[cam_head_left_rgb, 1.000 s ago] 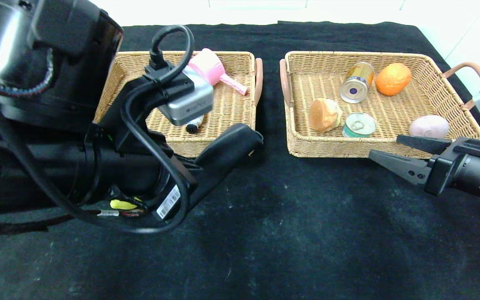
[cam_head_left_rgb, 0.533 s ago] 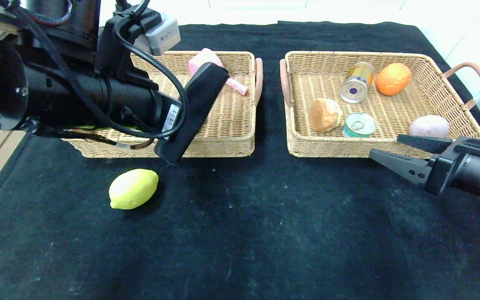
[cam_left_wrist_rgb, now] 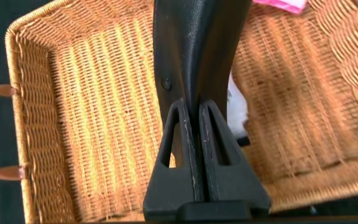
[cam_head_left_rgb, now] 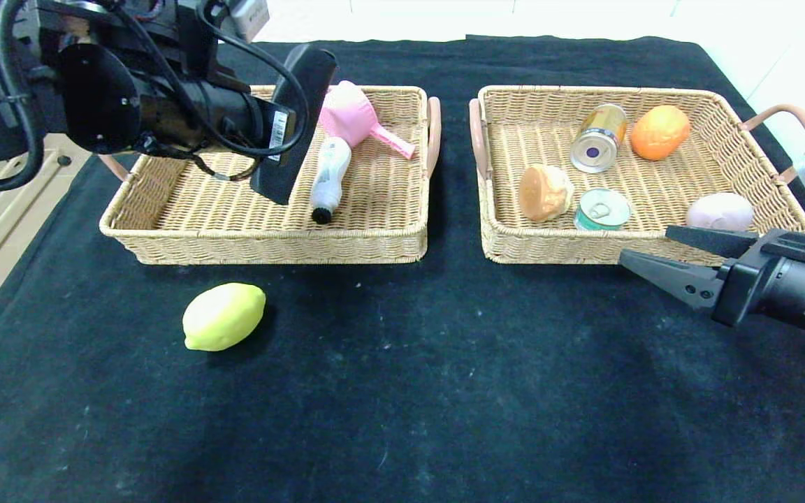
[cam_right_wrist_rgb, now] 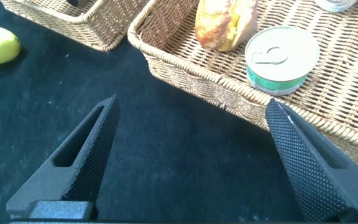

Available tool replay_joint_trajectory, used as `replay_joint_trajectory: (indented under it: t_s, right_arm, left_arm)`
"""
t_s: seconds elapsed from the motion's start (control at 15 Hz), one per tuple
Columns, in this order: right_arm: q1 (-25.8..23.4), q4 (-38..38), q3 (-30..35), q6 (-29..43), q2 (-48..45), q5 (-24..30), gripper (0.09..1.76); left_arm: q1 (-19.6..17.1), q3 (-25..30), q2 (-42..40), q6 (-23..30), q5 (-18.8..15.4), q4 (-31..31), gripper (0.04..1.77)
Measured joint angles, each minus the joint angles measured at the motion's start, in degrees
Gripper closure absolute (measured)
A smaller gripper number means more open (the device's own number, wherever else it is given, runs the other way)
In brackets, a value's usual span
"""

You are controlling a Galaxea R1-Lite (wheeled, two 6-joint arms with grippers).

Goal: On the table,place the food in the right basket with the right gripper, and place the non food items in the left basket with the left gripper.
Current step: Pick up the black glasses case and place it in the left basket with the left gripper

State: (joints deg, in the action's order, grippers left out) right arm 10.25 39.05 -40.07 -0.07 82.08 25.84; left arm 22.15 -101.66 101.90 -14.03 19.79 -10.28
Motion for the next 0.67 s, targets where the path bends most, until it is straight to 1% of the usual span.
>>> replay_joint_trajectory:
  t_s: [0.13, 0.27, 0.33, 0.53, 0.67]
  right_arm:
    - [0.00, 0.00, 0.00, 0.00, 0.02, 0.01, 0.14]
    - [0.00, 0.00, 0.00, 0.00, 0.02, 0.00, 0.14]
    - [0.00, 0.00, 0.00, -0.02, 0.02, 0.01, 0.14]
    - [0.00, 0.00, 0.00, 0.02, 0.02, 0.01, 0.14]
    - [0.00, 0.09, -0.02, 0.00, 0.13, 0.00, 0.14]
  left_arm:
    - [-1.21, -1.65, 1.96, 0.04, 0.79, 1.07, 1.65]
    - [-1.71, -2.23, 3.55, -0.10, 1.77, 4.05, 1.65]
    - [-1.93, -2.30, 4.16, -0.18, 2.43, 4.27, 1.65]
    - [-1.97, -2.41, 4.91, -0.22, 2.58, 4.17, 1.17]
    - [-2.04, -2.36, 5.01, -0.22, 2.65, 4.11, 0.93]
